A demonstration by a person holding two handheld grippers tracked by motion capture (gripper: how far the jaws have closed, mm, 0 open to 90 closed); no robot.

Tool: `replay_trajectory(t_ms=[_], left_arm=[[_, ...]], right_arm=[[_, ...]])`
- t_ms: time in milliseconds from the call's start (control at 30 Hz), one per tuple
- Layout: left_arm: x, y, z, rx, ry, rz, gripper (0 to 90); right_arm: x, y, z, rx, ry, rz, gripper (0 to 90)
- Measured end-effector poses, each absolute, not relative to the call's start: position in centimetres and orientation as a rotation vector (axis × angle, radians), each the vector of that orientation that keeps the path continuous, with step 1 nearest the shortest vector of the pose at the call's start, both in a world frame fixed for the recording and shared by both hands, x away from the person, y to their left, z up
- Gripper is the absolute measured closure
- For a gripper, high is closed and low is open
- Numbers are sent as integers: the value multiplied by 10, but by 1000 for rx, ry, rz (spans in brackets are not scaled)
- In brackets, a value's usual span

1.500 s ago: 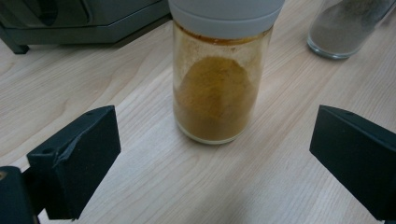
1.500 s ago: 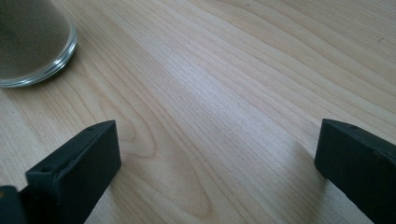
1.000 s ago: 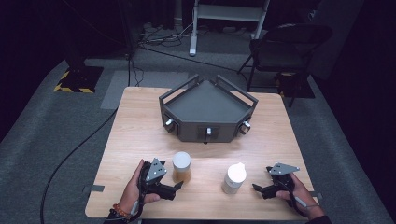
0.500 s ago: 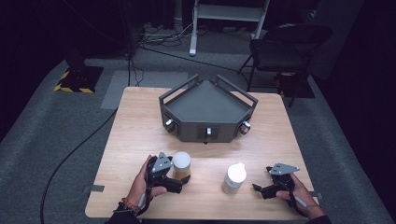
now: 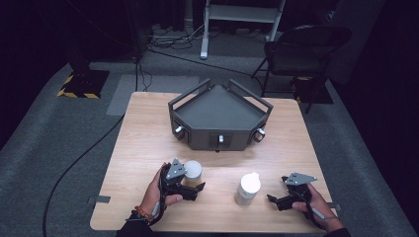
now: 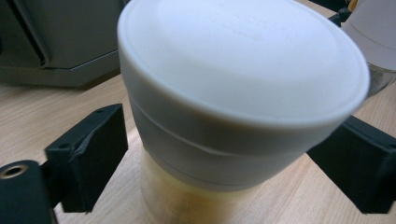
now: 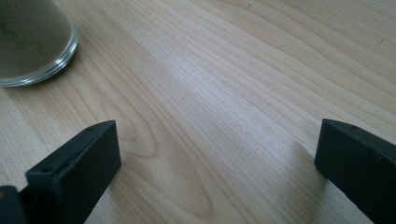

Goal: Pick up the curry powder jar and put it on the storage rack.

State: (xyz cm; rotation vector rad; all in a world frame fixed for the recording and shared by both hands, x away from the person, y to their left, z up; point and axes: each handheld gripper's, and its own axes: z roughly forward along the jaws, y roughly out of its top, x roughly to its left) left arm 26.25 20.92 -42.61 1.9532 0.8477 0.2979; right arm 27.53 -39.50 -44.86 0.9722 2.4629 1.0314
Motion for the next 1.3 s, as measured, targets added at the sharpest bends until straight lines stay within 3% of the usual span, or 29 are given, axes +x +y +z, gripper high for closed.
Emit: replay_trajectory(t_ms=[233,1300], left_arm=[[264,215,-433,1909,842,296,296],[256,205,-416,1894,860,393,348]], right_arm=[[275,-395,-449,970,2464,1032,0],[275,-396,-449,968,2466,1033,0]])
